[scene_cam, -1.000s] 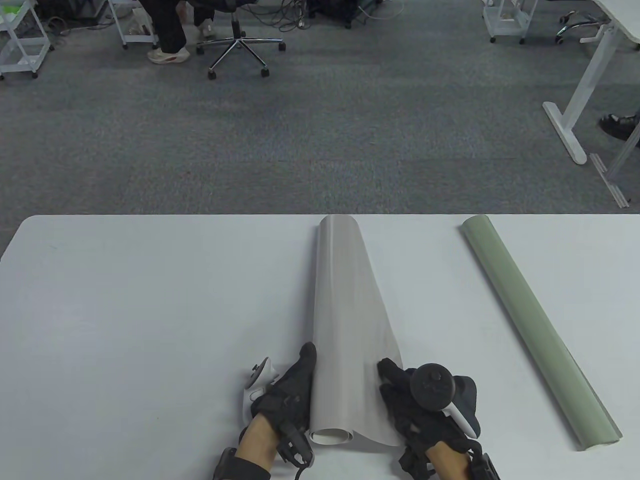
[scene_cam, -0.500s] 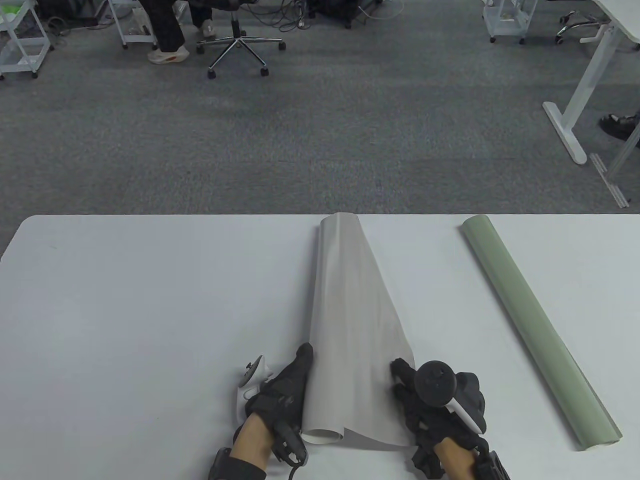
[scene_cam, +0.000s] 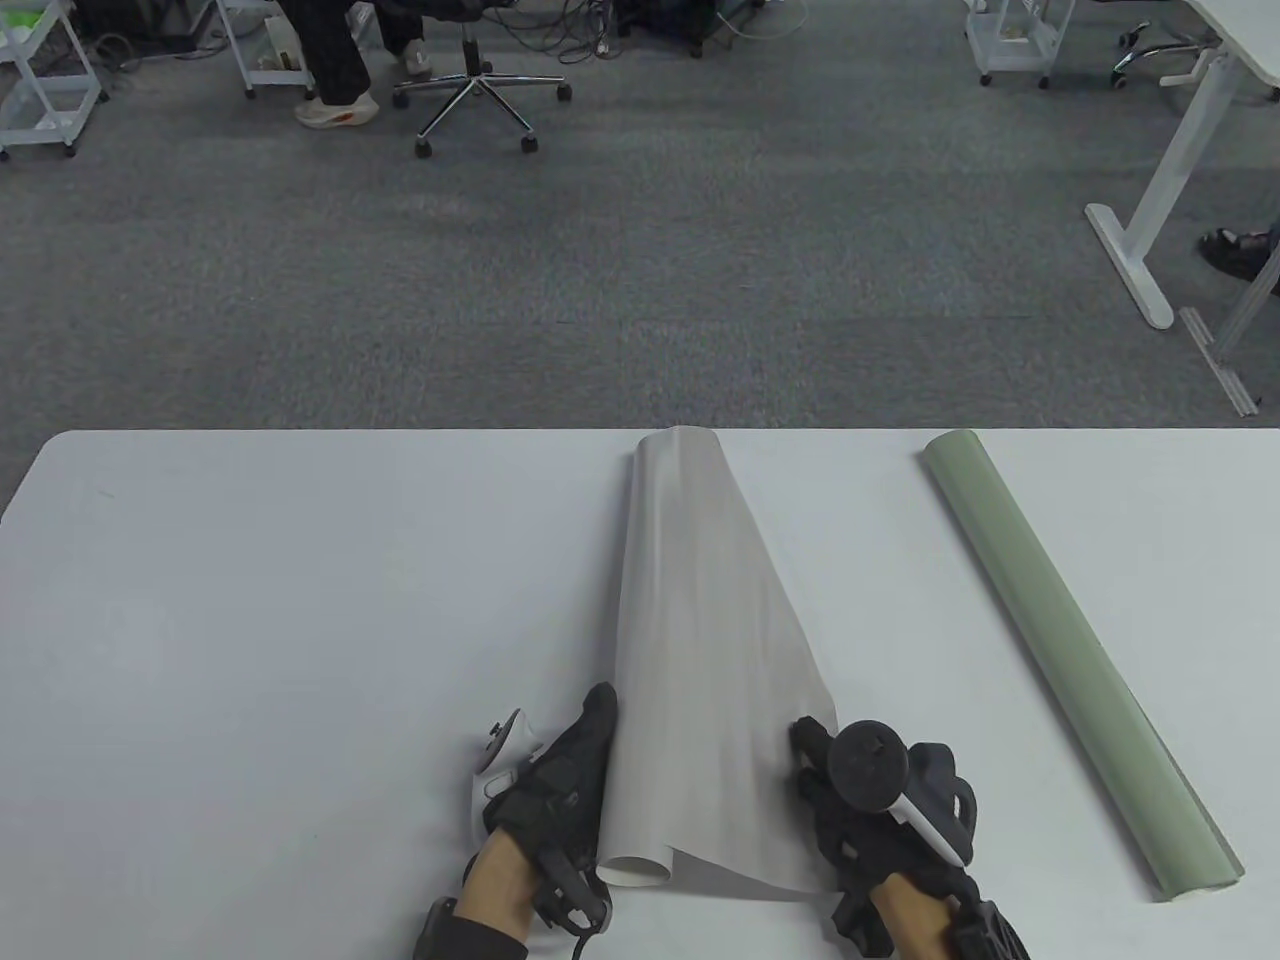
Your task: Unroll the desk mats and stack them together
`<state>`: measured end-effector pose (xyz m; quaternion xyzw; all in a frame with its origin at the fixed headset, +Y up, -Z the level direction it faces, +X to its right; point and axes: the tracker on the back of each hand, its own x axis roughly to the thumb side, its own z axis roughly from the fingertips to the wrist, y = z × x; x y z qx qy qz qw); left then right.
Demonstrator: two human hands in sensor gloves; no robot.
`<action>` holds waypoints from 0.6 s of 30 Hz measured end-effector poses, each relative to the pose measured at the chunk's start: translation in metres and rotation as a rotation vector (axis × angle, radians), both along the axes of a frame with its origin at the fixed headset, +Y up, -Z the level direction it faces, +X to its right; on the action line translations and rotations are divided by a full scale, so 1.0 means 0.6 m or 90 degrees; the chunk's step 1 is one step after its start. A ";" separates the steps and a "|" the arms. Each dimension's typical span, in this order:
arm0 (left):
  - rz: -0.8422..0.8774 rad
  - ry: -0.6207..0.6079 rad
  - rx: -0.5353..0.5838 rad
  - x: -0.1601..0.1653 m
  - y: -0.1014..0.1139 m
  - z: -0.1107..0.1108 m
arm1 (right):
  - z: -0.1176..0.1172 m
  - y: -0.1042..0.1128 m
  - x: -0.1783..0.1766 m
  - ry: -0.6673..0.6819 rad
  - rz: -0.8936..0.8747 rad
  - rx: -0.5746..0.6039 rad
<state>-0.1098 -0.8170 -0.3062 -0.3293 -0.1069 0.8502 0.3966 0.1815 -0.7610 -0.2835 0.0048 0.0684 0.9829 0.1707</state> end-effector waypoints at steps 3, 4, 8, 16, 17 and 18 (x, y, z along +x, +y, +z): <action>0.011 0.001 -0.015 -0.003 -0.003 0.000 | 0.000 0.000 0.007 -0.007 0.000 0.002; 0.016 0.008 -0.018 -0.005 -0.002 -0.001 | -0.001 -0.001 0.008 -0.008 -0.002 -0.001; -0.003 -0.010 0.022 -0.014 0.000 -0.008 | 0.000 0.001 0.008 -0.005 0.017 -0.004; 0.058 0.028 -0.023 -0.026 -0.003 -0.008 | 0.000 0.004 0.013 -0.009 0.016 -0.008; 0.055 0.013 -0.007 -0.028 -0.002 -0.009 | 0.002 0.004 0.013 -0.007 0.013 -0.011; 0.048 0.008 -0.004 -0.030 -0.002 -0.009 | 0.002 0.003 0.012 -0.007 0.012 -0.012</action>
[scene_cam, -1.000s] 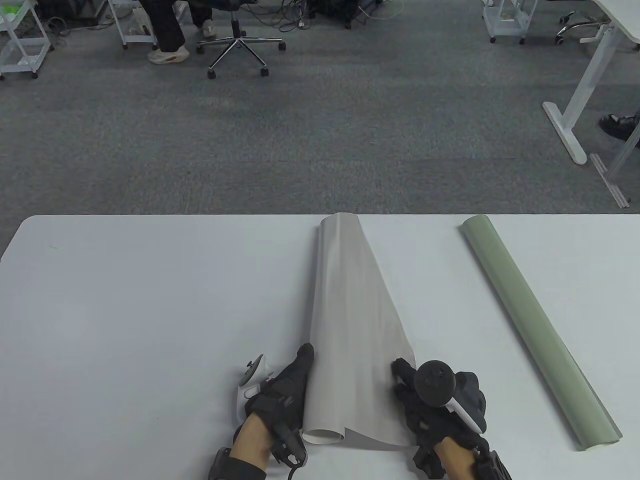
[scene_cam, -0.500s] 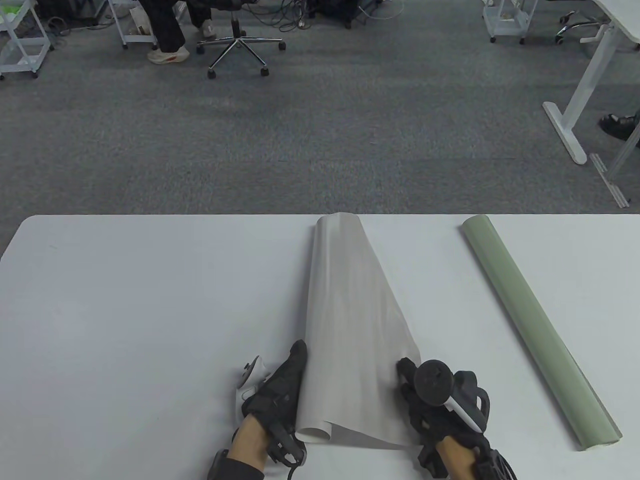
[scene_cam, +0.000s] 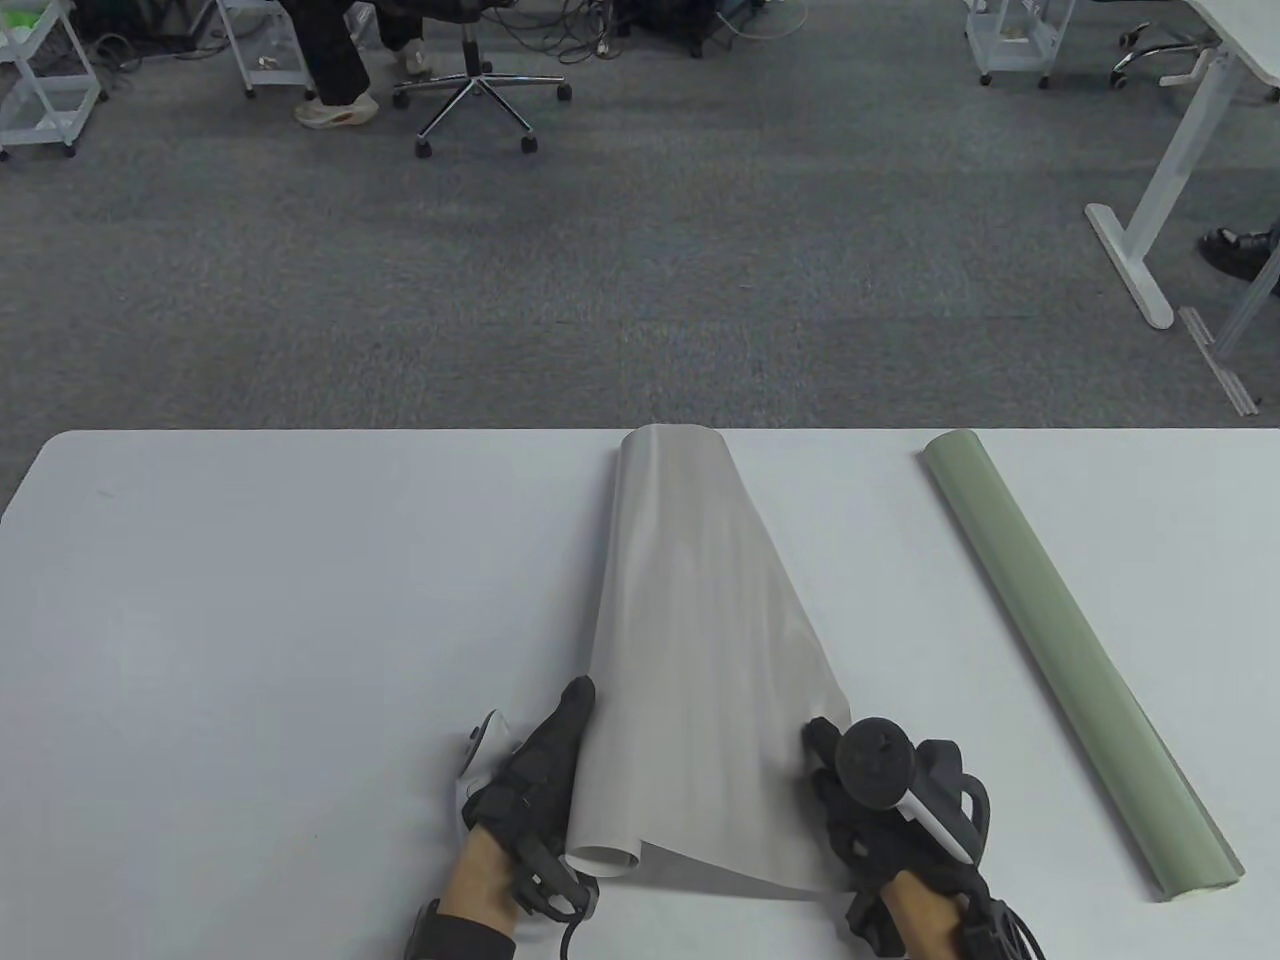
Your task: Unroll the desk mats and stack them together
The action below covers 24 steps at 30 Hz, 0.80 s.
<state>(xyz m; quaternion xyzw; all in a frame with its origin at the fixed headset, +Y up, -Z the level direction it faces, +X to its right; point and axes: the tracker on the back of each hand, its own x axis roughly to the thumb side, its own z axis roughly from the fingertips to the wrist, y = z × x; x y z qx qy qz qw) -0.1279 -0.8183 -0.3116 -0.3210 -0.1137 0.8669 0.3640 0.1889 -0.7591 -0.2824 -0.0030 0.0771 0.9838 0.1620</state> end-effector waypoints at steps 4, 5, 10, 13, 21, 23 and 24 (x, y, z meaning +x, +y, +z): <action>0.026 0.015 -0.004 0.001 -0.001 0.001 | -0.003 0.000 0.002 -0.002 0.020 -0.004; 0.036 0.021 -0.008 0.001 -0.001 0.003 | -0.002 -0.001 0.005 -0.008 0.019 -0.003; 0.011 0.005 0.021 -0.002 0.003 -0.002 | -0.004 -0.002 0.015 -0.017 0.013 -0.011; 0.036 0.017 0.012 -0.005 0.001 -0.001 | -0.002 -0.002 0.014 -0.015 0.019 -0.010; 0.067 0.029 -0.001 -0.014 0.003 -0.002 | -0.002 -0.002 0.018 -0.020 0.019 -0.013; 0.045 0.020 0.030 -0.019 0.004 -0.005 | -0.001 0.000 0.018 -0.021 0.017 -0.014; 0.048 0.016 0.031 -0.021 0.003 -0.005 | -0.001 0.001 0.018 -0.021 0.019 -0.014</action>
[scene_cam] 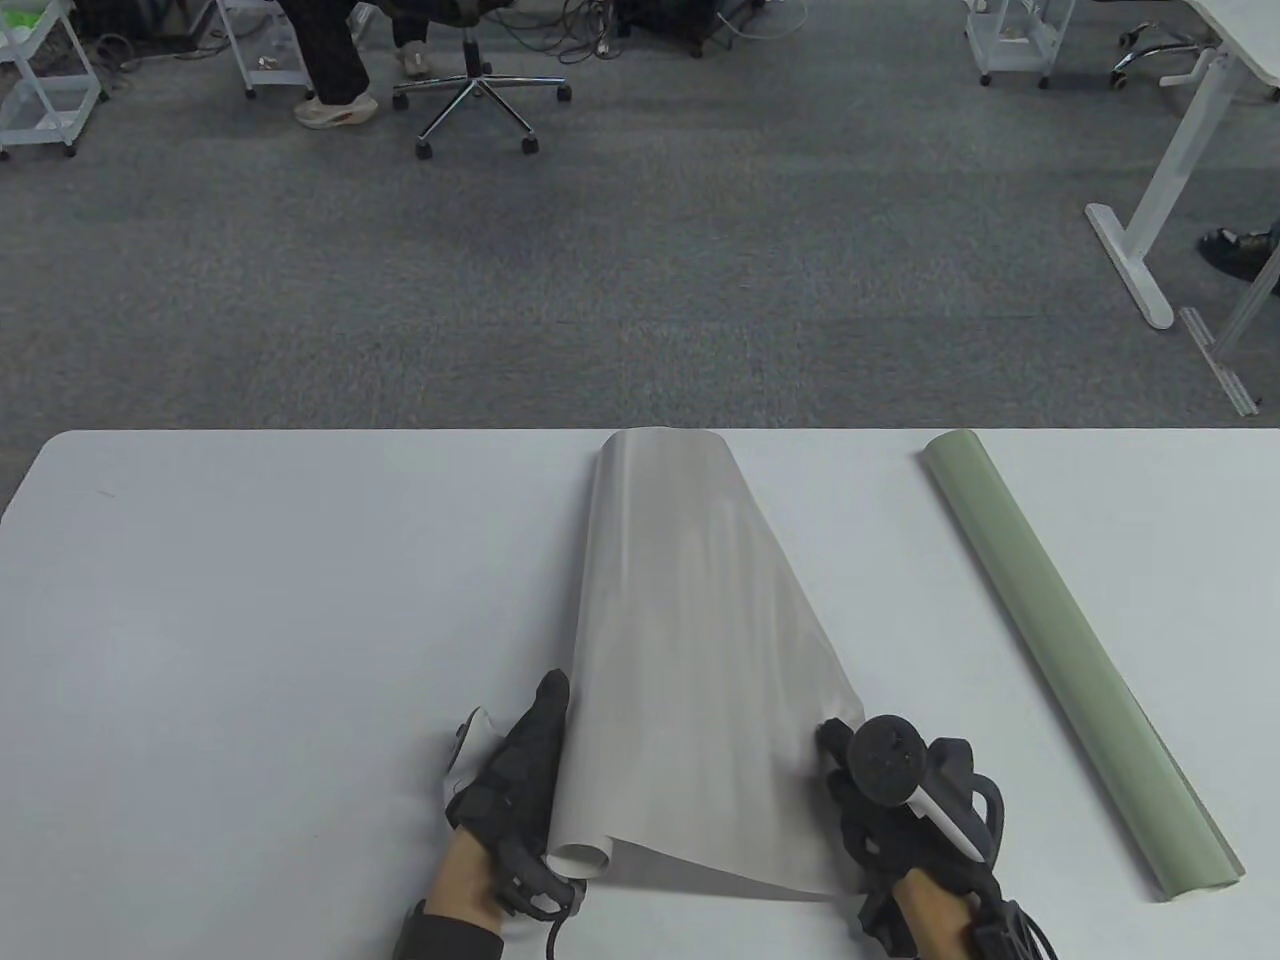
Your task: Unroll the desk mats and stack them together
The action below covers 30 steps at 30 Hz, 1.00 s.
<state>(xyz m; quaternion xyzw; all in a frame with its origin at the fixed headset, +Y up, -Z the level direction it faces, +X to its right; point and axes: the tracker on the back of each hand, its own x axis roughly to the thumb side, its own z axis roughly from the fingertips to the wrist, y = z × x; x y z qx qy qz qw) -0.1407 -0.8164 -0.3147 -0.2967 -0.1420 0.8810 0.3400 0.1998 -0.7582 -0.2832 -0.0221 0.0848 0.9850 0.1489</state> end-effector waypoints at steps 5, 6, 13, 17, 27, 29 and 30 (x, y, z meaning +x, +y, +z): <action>0.006 0.003 -0.003 -0.004 -0.001 0.001 | 0.001 -0.001 0.001 -0.003 0.003 -0.002; 0.018 0.007 -0.005 -0.004 0.000 0.001 | 0.000 0.000 0.002 -0.004 0.006 -0.002; 0.002 0.001 0.019 -0.011 0.003 -0.003 | 0.000 0.001 0.007 -0.009 0.002 -0.003; 0.026 0.005 0.049 -0.015 0.014 -0.004 | 0.001 0.000 0.010 -0.014 -0.005 -0.002; 0.006 0.036 0.041 -0.032 0.023 -0.006 | -0.002 0.002 0.014 -0.021 -0.007 -0.002; -0.023 0.038 0.046 -0.041 0.027 -0.005 | -0.001 0.002 0.018 -0.026 -0.012 0.002; -0.052 0.028 0.058 -0.050 0.029 -0.006 | -0.001 0.001 0.019 -0.025 -0.012 0.001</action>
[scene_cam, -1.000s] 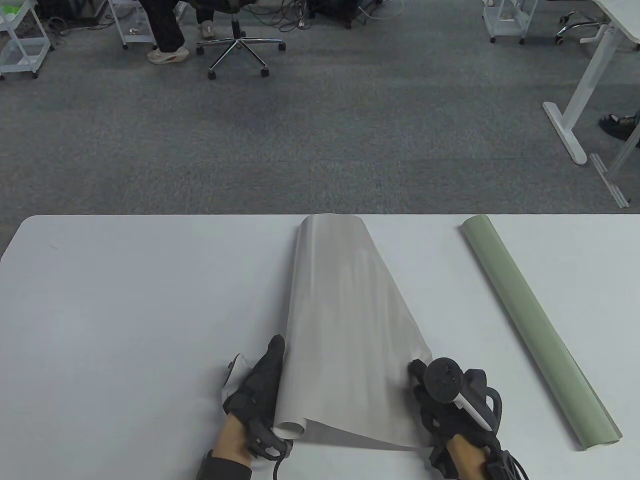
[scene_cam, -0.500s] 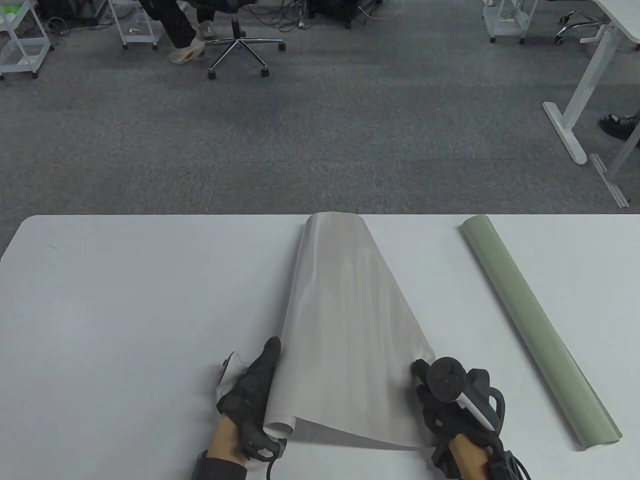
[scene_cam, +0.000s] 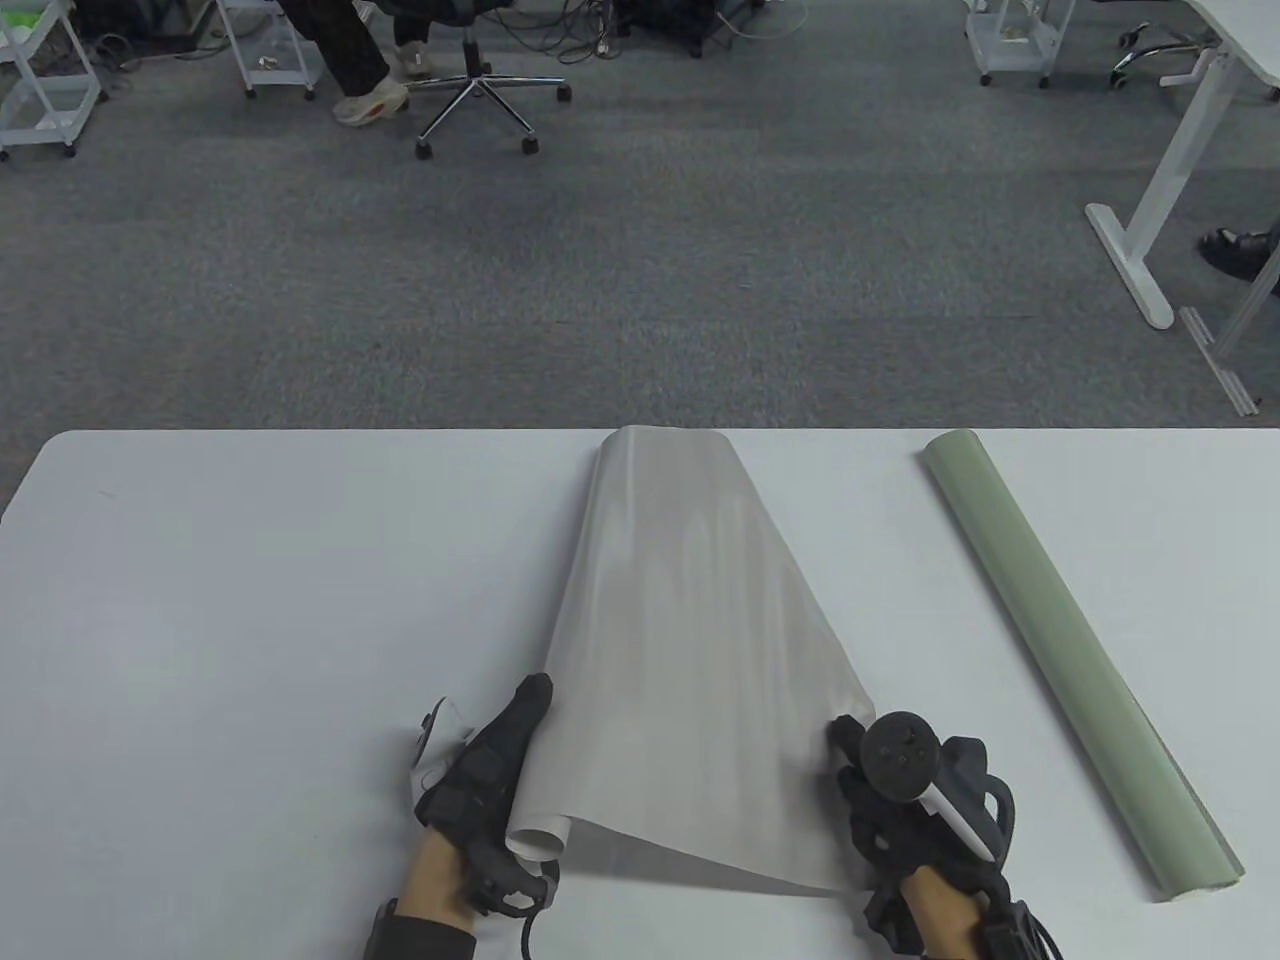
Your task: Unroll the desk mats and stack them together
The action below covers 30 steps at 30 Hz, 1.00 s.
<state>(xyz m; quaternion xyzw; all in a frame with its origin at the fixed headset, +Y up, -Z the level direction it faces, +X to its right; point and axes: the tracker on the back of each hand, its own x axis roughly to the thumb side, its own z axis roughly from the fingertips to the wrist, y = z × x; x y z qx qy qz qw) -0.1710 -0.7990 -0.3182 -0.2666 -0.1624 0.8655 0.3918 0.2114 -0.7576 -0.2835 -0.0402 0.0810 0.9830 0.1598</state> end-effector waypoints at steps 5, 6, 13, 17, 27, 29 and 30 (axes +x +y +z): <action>-0.202 -0.002 0.061 -0.051 0.007 -0.005 | -0.001 0.002 0.009 -0.015 -0.005 0.017; -0.231 -0.007 0.063 -0.058 0.008 -0.006 | 0.000 0.003 0.010 -0.015 -0.009 0.021; -0.510 -0.029 0.111 -0.081 0.021 -0.015 | -0.001 0.003 0.026 -0.028 -0.037 -0.001; -0.659 -0.016 0.118 -0.071 0.024 -0.019 | 0.000 0.003 0.034 -0.013 -0.021 -0.036; -0.773 -0.030 0.161 -0.062 0.016 -0.022 | -0.046 -0.004 0.063 -0.074 -0.160 0.014; -0.790 -0.039 0.167 -0.063 0.019 -0.020 | -0.076 -0.008 0.072 -0.094 -0.250 0.008; -0.797 -0.042 0.171 -0.063 0.019 -0.019 | -0.090 -0.010 0.076 -0.105 -0.292 -0.003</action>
